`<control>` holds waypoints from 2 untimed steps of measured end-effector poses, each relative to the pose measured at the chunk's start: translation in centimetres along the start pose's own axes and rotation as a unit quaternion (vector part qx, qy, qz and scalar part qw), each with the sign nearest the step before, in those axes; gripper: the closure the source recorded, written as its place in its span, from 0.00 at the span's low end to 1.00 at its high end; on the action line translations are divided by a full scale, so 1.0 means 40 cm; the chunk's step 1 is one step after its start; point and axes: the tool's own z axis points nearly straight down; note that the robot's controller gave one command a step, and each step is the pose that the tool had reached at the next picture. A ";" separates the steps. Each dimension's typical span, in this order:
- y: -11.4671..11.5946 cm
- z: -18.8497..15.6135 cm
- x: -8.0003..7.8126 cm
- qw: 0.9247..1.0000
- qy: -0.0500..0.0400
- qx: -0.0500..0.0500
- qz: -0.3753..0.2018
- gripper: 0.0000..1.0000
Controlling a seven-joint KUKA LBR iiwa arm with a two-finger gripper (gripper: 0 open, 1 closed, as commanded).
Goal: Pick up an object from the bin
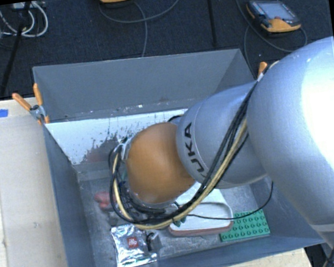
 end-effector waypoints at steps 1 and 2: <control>-0.007 -0.001 0.000 1.000 -0.001 0.001 0.004 1.00; 0.045 -0.335 -0.053 1.000 -0.005 0.002 -0.014 1.00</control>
Offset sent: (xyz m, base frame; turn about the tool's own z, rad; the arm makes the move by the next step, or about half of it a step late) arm 0.0000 0.0000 0.0000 0.0000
